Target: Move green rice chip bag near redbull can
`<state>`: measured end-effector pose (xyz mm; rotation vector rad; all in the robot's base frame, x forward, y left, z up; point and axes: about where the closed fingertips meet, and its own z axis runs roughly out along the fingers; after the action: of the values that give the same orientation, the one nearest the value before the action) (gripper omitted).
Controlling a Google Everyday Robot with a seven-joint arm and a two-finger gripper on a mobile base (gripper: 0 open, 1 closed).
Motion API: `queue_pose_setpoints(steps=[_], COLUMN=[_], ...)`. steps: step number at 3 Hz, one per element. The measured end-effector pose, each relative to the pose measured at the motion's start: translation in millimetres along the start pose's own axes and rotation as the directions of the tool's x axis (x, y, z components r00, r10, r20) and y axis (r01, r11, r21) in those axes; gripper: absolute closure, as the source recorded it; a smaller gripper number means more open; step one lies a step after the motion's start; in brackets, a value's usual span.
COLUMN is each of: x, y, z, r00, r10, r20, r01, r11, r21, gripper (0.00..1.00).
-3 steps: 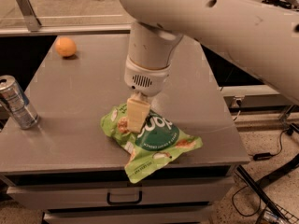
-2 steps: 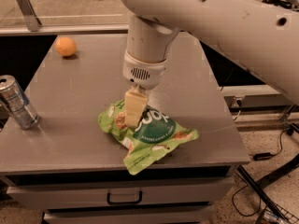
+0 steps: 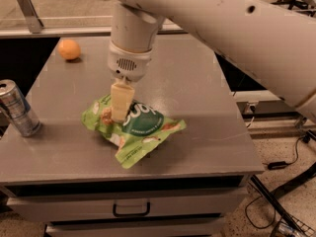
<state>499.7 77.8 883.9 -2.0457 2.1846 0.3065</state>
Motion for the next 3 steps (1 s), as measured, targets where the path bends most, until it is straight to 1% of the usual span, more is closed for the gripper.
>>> queue_pose_setpoints(steps=[1, 2, 3], x=[-25, -47, -68], y=[0, -7, -22], z=[0, 3, 15], r00=[0.998, 0.995, 0.991], r10=[-0.056, -0.098, -0.126], r20=[0.022, 0.034, 0.044], r01=[0.056, 0.098, 0.126], r11=[0.9984, 0.9952, 0.992], r21=[-0.004, 0.001, -0.005], gripper=[1.0, 1.0, 1.0])
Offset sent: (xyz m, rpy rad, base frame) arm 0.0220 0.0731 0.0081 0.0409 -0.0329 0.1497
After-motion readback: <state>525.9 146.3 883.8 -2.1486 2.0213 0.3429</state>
